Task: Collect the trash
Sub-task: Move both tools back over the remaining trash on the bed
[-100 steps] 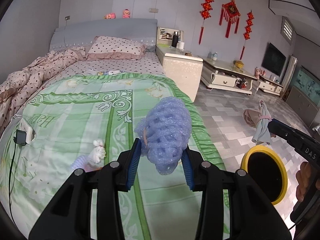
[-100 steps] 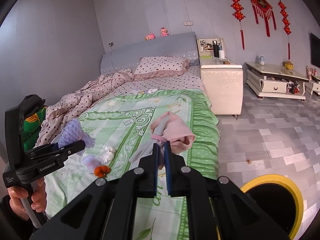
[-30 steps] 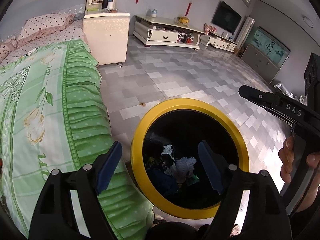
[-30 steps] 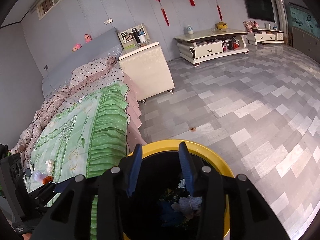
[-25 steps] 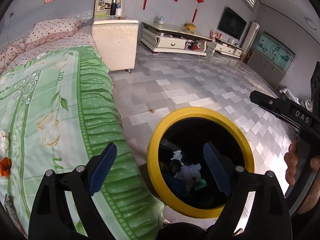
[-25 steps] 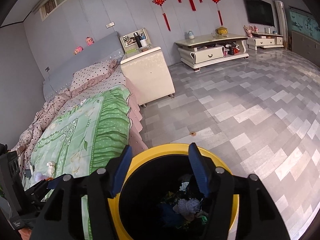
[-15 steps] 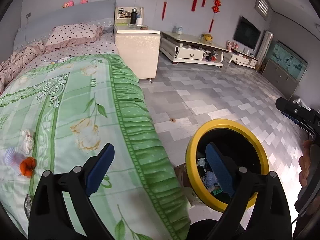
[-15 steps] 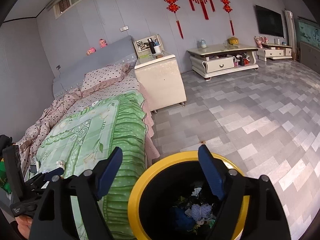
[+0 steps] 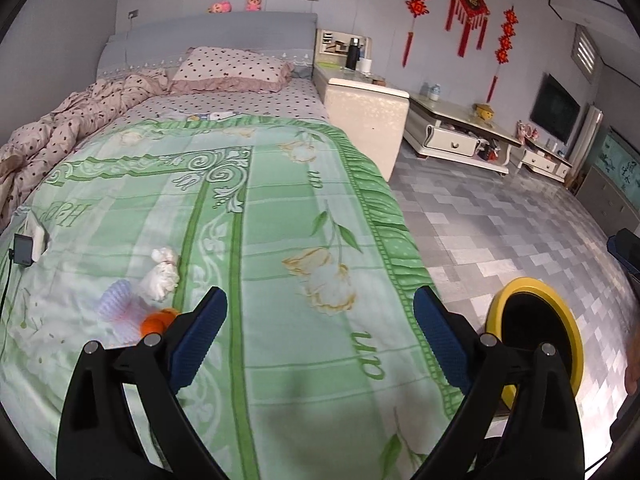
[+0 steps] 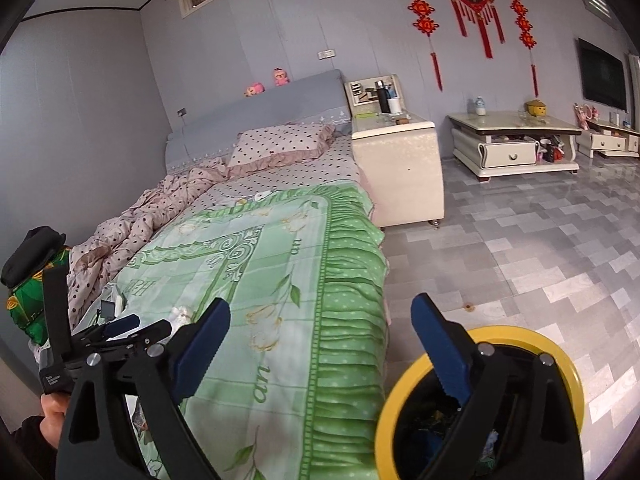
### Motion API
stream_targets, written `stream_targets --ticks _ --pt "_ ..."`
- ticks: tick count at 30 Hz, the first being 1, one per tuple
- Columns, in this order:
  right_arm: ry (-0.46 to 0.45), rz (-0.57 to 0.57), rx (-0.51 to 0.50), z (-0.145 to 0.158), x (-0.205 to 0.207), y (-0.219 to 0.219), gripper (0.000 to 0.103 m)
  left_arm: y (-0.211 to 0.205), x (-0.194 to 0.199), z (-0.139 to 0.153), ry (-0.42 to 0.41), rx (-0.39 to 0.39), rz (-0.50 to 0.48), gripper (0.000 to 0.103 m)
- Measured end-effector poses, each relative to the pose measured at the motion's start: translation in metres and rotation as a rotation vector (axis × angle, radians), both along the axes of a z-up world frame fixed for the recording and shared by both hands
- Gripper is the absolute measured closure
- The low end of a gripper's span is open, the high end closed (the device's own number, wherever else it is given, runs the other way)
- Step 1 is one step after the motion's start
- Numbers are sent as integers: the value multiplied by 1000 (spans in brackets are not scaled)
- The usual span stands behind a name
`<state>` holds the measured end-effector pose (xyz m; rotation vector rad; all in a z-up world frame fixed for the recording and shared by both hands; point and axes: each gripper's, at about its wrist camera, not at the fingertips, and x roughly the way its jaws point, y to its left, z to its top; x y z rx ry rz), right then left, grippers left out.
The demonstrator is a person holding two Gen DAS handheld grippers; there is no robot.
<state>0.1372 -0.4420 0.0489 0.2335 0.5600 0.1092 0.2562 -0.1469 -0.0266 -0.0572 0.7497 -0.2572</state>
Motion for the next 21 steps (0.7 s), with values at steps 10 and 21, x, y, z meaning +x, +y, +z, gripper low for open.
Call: stream_targets --ticks 10,21 --pt "36 150 -31 -11 46 92 12 111 22 -30 52 18 174 13" --pt "160 283 -47 -61 100 174 12 195 48 -85 141 9 300 13"
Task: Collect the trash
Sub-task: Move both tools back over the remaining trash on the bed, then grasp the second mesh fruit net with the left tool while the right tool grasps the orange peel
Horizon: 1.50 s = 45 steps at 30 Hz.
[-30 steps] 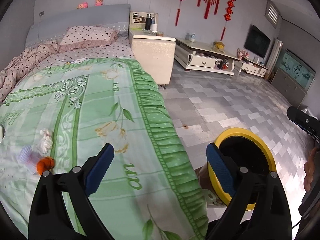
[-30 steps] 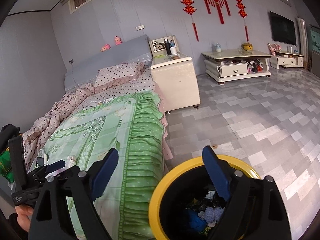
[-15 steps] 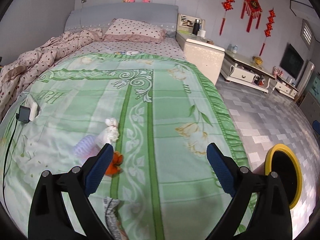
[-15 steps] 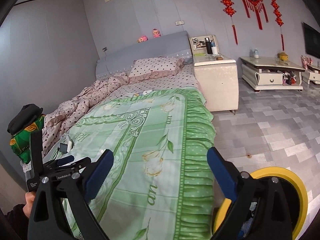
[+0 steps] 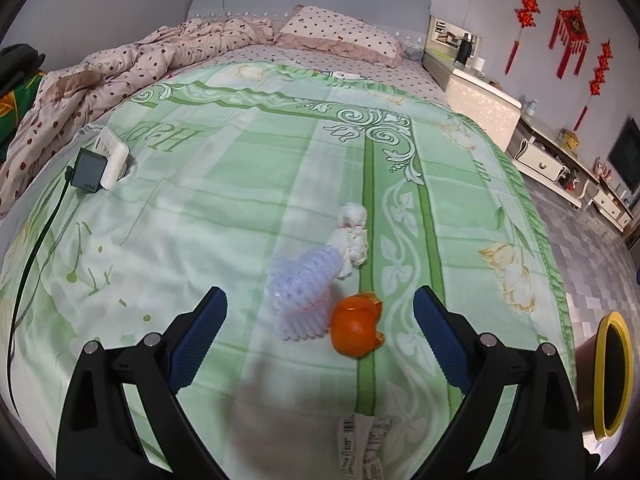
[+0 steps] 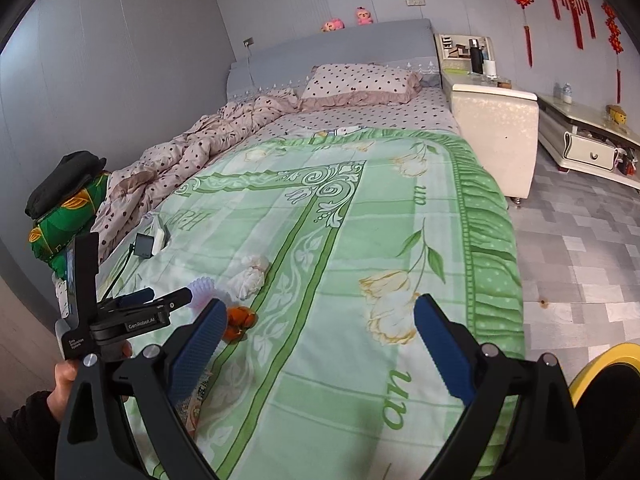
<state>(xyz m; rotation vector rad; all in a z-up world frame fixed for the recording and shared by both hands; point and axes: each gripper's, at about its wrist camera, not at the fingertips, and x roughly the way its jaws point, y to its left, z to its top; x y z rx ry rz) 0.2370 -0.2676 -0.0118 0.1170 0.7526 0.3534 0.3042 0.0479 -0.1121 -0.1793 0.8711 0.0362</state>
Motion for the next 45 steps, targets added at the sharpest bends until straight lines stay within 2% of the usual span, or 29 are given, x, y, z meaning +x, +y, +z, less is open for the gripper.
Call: stream_targets --ticks 6,12,17,19,22,27,30,37,42,45 --pt "63 49 -7 -28 26 36 12 21 21 -32 46 -19 45 13" --pt "100 86 -18 -49 42 60 12 28 42 -53 70 -4 48 15" --pt "137 131 -30 -69 55 80 12 29 52 -67 77 -17 33 36" --pt "149 153 -40 -78 59 90 12 31 55 -71 74 -37 26 50" --pt "172 183 -49 -93 66 106 12 38 57 -72 62 -85 14 66" --pt "190 236 -79 -113 75 131 14 54 57 -77 38 -162 7 69" --pt "191 269 -110 -124 79 147 21 64 57 -80 28 -220 8 69" --pt "199 321 -182 -144 87 179 27 76 63 -83 18 -263 -1 69" --pt "217 347 -182 -154 93 192 28 79 64 -84 16 -278 -8 69" --pt "232 350 -182 -160 95 198 38 80 65 -84 16 -290 -7 69"
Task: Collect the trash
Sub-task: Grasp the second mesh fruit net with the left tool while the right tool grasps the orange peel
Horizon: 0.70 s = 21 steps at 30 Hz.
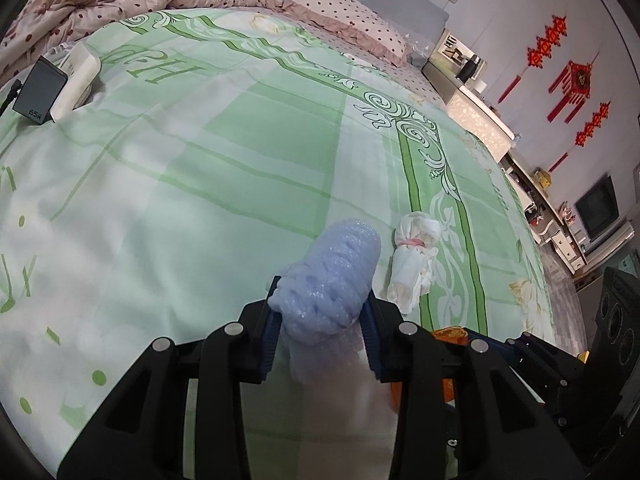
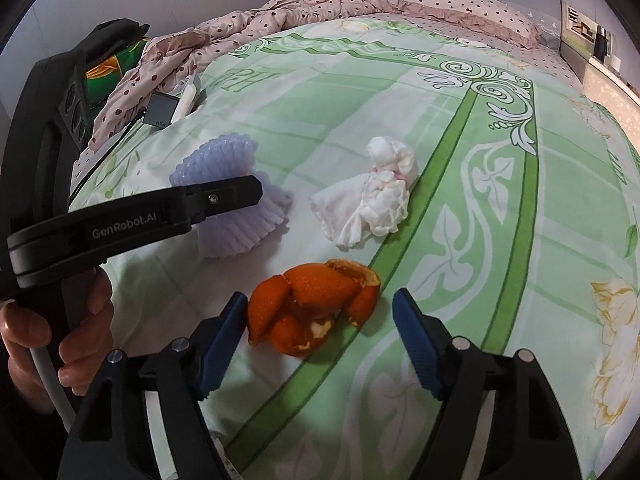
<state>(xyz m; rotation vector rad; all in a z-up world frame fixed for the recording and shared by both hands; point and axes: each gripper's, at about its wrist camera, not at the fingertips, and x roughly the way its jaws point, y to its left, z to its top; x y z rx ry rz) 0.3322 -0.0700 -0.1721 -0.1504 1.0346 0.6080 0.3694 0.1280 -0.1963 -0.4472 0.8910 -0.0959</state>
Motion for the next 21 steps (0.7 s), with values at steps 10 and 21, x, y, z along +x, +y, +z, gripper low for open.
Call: stream_targets --ticks 10,21 --pt "-25 -7 16 7 -3 -3 70 0 -1 2 -4 -8 0 69" --pt "-50 -77 69 39 -21 -47 74 -12 -22 22 -33 9 12 69"
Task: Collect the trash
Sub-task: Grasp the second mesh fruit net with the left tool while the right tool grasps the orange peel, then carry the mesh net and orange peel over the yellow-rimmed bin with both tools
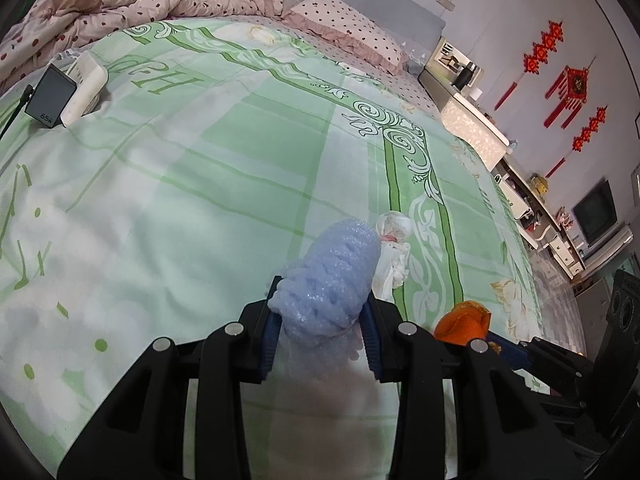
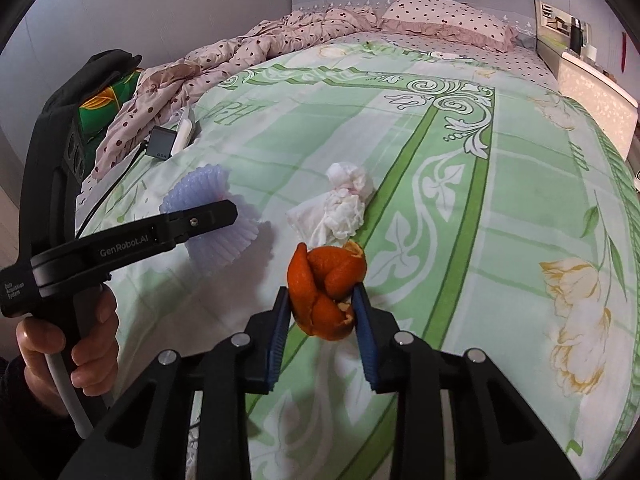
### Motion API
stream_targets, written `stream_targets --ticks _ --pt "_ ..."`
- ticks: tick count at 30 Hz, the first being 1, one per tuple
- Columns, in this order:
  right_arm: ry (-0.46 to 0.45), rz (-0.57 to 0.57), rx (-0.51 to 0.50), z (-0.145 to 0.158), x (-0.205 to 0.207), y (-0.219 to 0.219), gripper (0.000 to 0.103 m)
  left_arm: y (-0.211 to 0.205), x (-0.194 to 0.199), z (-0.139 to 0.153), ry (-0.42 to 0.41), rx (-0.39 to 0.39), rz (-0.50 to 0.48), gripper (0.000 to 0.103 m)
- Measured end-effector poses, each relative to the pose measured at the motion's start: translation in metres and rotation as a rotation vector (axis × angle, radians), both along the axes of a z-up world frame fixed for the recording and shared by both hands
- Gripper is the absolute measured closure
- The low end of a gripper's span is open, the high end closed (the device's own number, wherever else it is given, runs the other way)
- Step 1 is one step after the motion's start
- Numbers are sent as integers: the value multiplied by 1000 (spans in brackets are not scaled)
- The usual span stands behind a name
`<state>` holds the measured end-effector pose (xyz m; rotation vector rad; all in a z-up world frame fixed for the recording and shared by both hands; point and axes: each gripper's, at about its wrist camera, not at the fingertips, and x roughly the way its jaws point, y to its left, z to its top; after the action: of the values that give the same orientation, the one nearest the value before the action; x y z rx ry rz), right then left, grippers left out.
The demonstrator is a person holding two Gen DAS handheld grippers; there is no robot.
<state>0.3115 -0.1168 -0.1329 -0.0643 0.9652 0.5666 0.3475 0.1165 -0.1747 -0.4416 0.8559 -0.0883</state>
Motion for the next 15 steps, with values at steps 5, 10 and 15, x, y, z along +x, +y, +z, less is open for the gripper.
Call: stream_targets --ticks 5,10,15 --pt "-37 -40 30 28 -18 -32 74 -13 -17 16 -16 16 -5 69" --pt "-97 -90 58 64 -40 -70 74 -31 -37 41 -46 44 -17 69" --pt "-164 -140 75 100 -64 -106 74 -58 -60 78 -102 65 -48 69"
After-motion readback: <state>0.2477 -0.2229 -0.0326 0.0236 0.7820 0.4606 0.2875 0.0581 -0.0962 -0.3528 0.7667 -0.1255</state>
